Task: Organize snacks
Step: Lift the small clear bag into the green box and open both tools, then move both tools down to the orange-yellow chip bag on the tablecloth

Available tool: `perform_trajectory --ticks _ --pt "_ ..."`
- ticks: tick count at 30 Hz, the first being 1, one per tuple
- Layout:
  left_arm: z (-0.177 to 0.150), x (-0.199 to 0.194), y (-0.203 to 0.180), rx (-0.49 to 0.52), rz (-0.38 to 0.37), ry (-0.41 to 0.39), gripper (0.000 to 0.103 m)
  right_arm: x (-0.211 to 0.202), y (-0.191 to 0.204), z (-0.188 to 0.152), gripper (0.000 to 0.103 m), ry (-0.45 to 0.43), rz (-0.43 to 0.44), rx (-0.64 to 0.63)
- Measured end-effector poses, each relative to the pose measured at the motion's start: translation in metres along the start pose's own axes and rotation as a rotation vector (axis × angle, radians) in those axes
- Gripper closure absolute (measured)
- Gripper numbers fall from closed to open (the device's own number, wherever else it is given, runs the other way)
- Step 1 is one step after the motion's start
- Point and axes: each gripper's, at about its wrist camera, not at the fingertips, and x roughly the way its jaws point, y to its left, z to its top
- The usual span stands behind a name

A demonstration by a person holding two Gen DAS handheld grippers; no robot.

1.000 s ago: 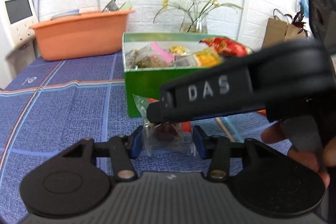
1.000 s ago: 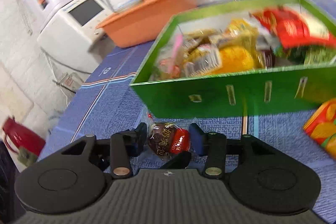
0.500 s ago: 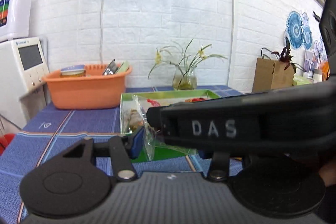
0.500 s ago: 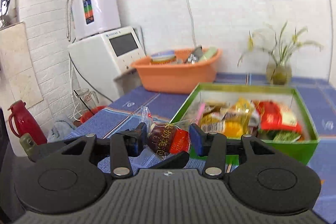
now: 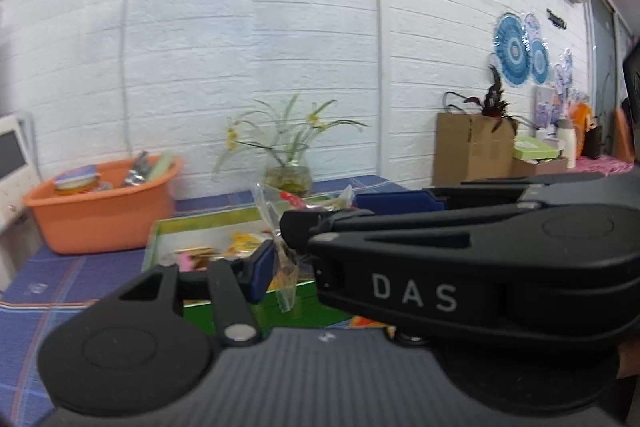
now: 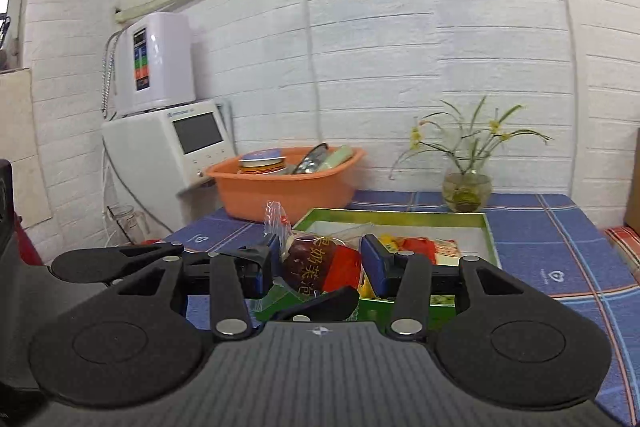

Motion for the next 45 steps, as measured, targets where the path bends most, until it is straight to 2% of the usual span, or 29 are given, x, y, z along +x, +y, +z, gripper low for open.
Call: perform_trajectory --ticks 3,5,10,14,19,22,23,27,32,36,37,38,39,40,45 --pt "0.004 0.021 -0.01 -0.005 -0.066 0.013 0.058 0.002 -0.022 0.002 0.023 0.018 -0.047 0.018" --pt "0.009 0.035 -0.014 0.017 -0.08 0.017 0.058 0.009 -0.033 0.007 0.024 0.027 -0.059 0.039" --pt "0.028 0.072 0.002 0.075 -0.019 0.016 0.057 0.049 -0.048 0.021 0.024 0.009 -0.022 0.026" --pt "0.025 0.098 0.044 -0.108 0.043 -0.001 0.057 0.094 -0.051 0.02 0.024 -0.009 0.039 0.065" --pt "0.012 0.125 0.073 -0.107 0.117 0.07 0.054 0.136 -0.044 0.007 0.024 0.028 0.071 0.066" --pt "0.007 0.133 0.086 -0.135 0.169 0.108 0.048 0.145 -0.04 0.003 0.0 0.045 0.021 0.072" --pt "0.007 0.132 0.088 -0.128 0.183 0.107 0.045 0.143 -0.04 0.004 0.0 0.051 -0.003 0.076" --pt "0.015 0.118 0.087 -0.093 0.247 0.075 0.038 0.123 -0.046 0.008 0.0 0.033 -0.042 0.138" --pt "0.019 0.093 0.067 -0.03 0.266 0.04 0.032 0.073 -0.055 0.009 0.0 0.031 -0.084 0.178" --pt "0.014 0.068 0.033 0.072 0.254 0.045 0.028 0.023 -0.058 -0.008 0.0 0.04 -0.134 0.157" --pt "0.011 0.059 0.022 0.105 0.267 0.035 0.023 0.01 -0.059 -0.013 0.0 0.038 -0.14 0.151" --pt "0.005 0.048 0.012 0.125 0.292 0.008 0.008 -0.002 -0.059 -0.018 0.0 0.047 -0.145 0.141" --pt "-0.003 0.035 0.002 0.134 0.325 -0.015 0.0 -0.013 -0.059 -0.024 0.0 0.058 -0.152 0.129" --pt "-0.009 0.026 -0.005 0.14 0.327 -0.019 0.0 -0.023 -0.059 -0.029 0.0 0.061 -0.158 0.122" --pt "-0.037 -0.012 -0.031 0.091 0.245 0.033 0.0 -0.059 -0.053 -0.054 0.0 0.078 -0.199 0.086"
